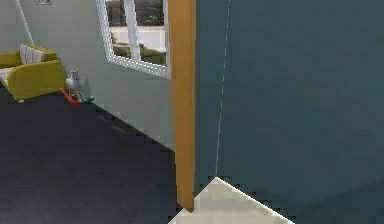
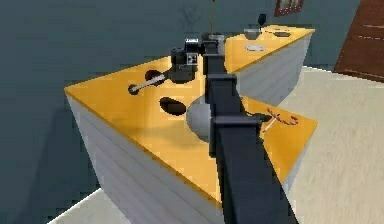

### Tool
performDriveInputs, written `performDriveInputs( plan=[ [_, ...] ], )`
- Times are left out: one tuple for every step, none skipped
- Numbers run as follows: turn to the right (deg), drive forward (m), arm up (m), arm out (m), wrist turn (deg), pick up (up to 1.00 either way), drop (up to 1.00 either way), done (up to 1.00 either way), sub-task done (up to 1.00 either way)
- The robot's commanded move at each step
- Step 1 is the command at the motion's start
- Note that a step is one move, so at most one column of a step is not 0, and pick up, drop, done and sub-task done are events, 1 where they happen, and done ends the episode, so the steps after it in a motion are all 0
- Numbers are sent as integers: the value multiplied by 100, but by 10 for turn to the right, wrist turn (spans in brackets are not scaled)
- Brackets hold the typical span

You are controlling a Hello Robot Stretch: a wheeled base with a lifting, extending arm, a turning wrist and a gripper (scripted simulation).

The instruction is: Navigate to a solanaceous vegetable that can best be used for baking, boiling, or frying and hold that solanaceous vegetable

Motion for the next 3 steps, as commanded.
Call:
performDriveInputs(
  plan=[
    [0, 0, 0, 0, 360, 0, 0, 0, 0],
    [0, 0, -12, 0, 0, 0, 0, 0, 0],
    [0, 0, 0, 0, 0, 100, 0, 0, 0]
  ],
)
